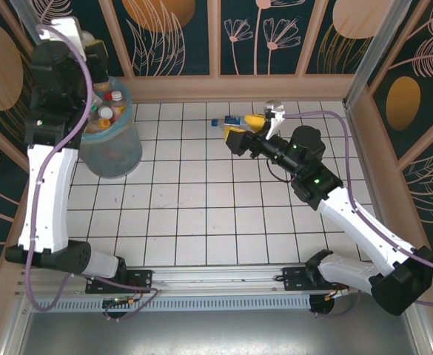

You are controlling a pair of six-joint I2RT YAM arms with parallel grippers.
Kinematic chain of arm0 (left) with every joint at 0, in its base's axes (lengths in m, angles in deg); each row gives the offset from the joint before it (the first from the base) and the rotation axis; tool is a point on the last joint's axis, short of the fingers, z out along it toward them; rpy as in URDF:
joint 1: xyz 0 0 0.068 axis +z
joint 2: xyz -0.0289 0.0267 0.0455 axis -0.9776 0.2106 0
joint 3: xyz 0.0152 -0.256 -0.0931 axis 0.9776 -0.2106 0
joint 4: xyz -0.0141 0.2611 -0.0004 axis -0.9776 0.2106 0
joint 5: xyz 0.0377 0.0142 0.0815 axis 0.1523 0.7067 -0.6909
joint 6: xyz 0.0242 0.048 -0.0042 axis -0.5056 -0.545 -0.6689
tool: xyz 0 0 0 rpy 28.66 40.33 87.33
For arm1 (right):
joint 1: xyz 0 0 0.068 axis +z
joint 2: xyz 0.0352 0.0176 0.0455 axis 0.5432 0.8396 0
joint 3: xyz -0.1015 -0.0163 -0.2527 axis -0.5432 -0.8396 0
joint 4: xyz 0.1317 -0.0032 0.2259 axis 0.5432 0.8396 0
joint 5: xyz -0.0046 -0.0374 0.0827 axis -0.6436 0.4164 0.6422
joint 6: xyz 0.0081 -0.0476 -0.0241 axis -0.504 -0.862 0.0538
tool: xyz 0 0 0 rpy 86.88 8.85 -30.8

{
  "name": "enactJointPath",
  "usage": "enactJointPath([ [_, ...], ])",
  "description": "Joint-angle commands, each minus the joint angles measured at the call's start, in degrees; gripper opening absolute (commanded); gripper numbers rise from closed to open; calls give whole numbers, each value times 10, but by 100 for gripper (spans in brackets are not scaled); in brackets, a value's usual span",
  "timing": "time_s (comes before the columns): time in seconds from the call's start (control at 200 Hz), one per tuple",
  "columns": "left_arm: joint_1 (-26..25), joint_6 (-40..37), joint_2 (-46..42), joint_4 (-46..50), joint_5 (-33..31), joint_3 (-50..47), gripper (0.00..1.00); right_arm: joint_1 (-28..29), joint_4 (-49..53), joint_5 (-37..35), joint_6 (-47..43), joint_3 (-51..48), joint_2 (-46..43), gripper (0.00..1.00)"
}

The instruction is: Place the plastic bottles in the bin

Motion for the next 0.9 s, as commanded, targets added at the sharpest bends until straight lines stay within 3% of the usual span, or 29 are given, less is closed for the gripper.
enactJointPath([
  [0.0, 21, -10, -6, -7, 18, -54, 10, 3, 2, -22, -2, -9, -21, 91],
  [0.14, 53, -9, -8, -46, 39, -94, 7, 3, 2, -21, 14, -20, -24, 91],
  [0.33, 69, 27, 11, -15, 90, -107, 9, 3, -5, -39, 29, -30, -21, 90],
  [0.591, 69, 58, -30, -34, 139, -293, 9, 3, 10, -25, 29, -20, 5, 90],
  [0.726, 70, 61, -55, -65, 119, -398, 9, 3, 4, -19, 35, -22, 10, 90],
  [0.896, 80, 50, -49, -75, 112, -442, 9, 3, 5, -17, 41, -21, 16, 90],
])
